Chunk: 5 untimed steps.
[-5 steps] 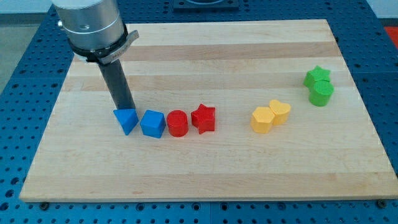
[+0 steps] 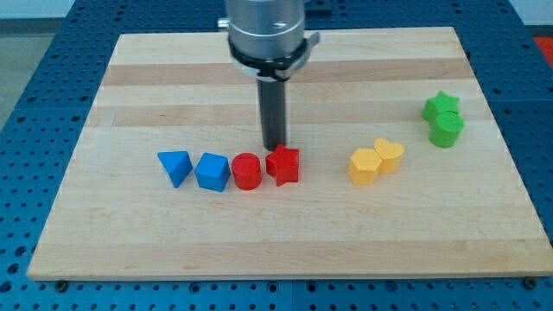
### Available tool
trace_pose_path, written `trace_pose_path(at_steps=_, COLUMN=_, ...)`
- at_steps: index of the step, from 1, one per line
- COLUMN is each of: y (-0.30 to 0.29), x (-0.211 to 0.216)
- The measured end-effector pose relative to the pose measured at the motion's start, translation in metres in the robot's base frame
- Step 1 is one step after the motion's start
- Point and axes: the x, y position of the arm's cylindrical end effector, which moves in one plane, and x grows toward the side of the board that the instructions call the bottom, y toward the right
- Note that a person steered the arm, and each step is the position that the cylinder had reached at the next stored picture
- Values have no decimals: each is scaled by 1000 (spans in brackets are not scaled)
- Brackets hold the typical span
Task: Move the yellow heart to the right of the yellow hexagon
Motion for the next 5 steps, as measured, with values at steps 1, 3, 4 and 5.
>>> trace_pose_path(at_steps=1, y=43, x=0)
trace_pose_path(at_steps=3, y=105, x=-5)
trace_pose_path(at_steps=4, y=108, x=-5)
trace_pose_path(at_steps=5, y=140, x=0)
